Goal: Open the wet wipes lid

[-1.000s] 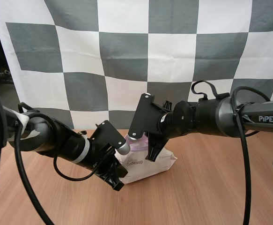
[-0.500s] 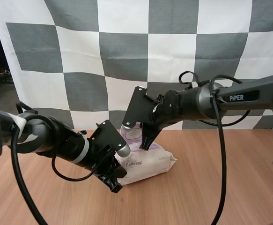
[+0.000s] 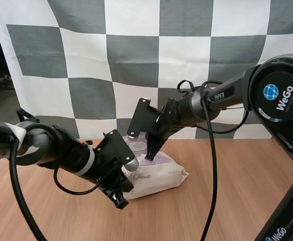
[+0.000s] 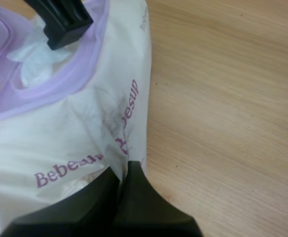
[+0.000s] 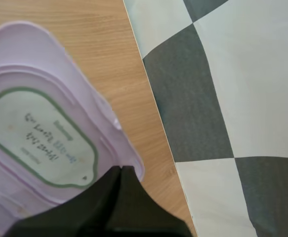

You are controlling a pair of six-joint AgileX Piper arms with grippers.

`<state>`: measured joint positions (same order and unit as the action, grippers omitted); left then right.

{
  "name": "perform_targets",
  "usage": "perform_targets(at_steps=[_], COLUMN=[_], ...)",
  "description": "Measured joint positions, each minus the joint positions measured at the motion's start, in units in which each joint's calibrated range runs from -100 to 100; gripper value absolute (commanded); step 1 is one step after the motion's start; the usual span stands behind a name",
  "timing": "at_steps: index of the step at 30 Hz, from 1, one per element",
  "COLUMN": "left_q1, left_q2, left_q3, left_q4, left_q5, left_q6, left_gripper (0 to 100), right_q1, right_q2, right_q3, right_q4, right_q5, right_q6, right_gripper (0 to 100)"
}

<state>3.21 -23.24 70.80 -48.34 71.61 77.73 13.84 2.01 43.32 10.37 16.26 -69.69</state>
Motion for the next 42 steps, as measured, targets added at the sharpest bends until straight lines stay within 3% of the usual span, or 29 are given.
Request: perform_targets(at_steps=[11, 14, 15, 19, 20, 22, 25, 27, 28, 31, 34, 36, 42], left_q1=[0.0, 0.0, 0.0, 0.0, 0.0, 0.0, 0.0, 0.0, 0.0, 0.0, 0.0, 0.0, -0.57], left_q2=[0.0, -0.37, -0.51, -2.73, -3.22, -4.69, -7.7, -10.53, -11.75, -16.66, -22.03, -25.52, -34.84], left_q3=[0.0, 0.0, 0.0, 0.0, -0.12, -0.14, -0.14, -0.14, -0.14, -0.14, -0.14, -0.14, -0.14], left_q4=[0.48, 0.59, 0.71, 0.69, 0.69, 0.69, 1.57, 2.06, 2.06, 1.68, -1.2, -3.26, -11.35], left_q5=[-0.94, -4.03, -5.92, -12.3, -13.63, -16.82, -22.14, -25.58, -26.98, -30.38, -35.17, -39.17, -54.79], left_q6=[0.0, -1.11, -1.42, -1.94, -2.36, -4.01, -6.94, -8.71, -9.4, -11.05, -13.87, -16.0, -23.36], left_gripper=[0, 11, 20, 63, 72, 78, 75, 64, 56, 28, 6, 0, 0], right_q1=[0.0, -0.14, -0.41, -1.49, -1.81, -2.53, -4.03, -5.22, -5.75, -7.58, -8.96, -9.62, -10.0], right_q2=[0.0, -1.57, -2.29, -5.95, -7.03, -9.35, -12.98, -15.98, -17.29, -22.2, -27.27, -31.17, -42.33], right_q3=[-0.09, -0.09, -0.09, -0.09, -0.09, -0.09, -0.09, -0.09, -0.09, -0.09, -0.09, -0.09, -0.09], right_q4=[0.0, 0.0, 0.0, 0.0, 0.0, 0.0, 0.0, 0.0, 0.0, 0.0, 1.26, 2.26, 7.43], right_q5=[-1.68, -0.44, 0.72, 3.34, 3.38, 3.54, 3.74, 3.74, 3.94, 7.35, 11.07, 13.3, 17.26], right_q6=[0.5, 1.79, 1.98, 3.94, 4.92, 7.28, 10.59, 12.6, 13.28, 13.83, 13.83, 13.83, 13.83], right_gripper=[0, 0, 9, 70, 76, 68, 32, 4, 0, 0, 0, 0, 0])
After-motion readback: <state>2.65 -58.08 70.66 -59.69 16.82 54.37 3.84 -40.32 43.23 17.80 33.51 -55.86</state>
